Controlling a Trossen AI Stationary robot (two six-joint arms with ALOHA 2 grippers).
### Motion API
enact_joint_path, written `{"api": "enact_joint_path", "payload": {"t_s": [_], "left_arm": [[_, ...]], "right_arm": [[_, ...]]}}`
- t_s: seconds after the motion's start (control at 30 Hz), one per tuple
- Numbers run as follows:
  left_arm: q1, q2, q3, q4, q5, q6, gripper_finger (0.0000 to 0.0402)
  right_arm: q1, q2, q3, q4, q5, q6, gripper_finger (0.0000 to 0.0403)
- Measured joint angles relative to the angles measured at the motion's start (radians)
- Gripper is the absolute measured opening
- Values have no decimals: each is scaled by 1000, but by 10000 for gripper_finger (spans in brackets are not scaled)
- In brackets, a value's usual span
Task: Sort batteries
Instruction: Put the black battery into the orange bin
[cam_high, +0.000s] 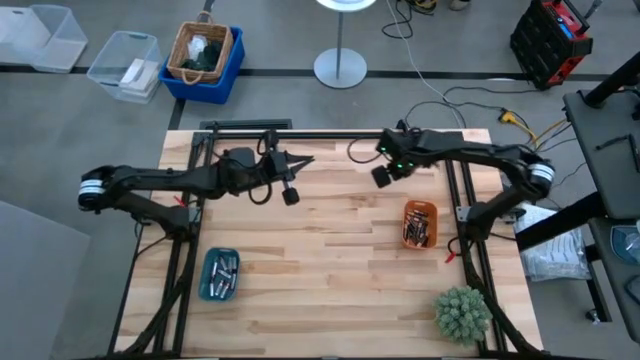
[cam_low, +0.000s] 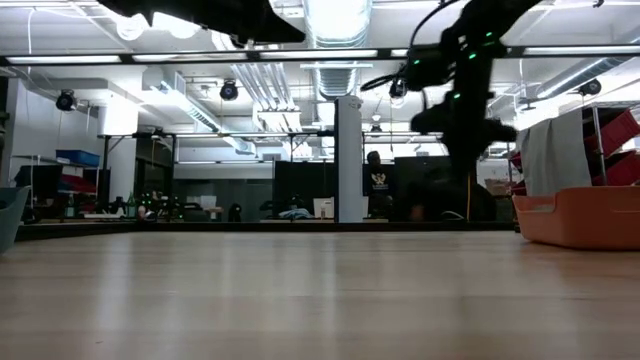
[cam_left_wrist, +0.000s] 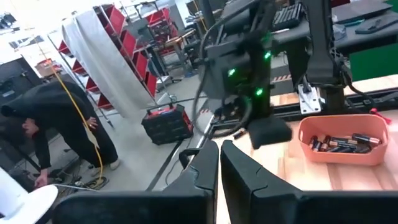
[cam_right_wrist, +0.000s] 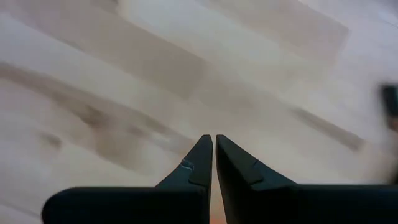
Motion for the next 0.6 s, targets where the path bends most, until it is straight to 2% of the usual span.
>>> {"api": "enact_joint_path", "payload": {"t_s": [0.1,0.2,0.27,0.33,0.43,0.6], "left_arm": [[0,-49,-10,-61,-2,-2,0],[0,-95,-31,-108,-3,1,0],[3,-127,-54,-107,-4,11,0],[7,-159,-81,-98,-14,13,0],[13,-209,-113,-90,-50,8,0],[13,-284,-155,-88,-65,-10,0]], "right_arm": [[0,85,67,34,-39,20,13],[3,153,139,38,-146,-33,13],[11,190,171,34,-155,-26,13],[11,231,208,35,-127,42,13],[-22,306,268,-80,-109,151,13],[-98,442,346,-384,68,258,13]]}}
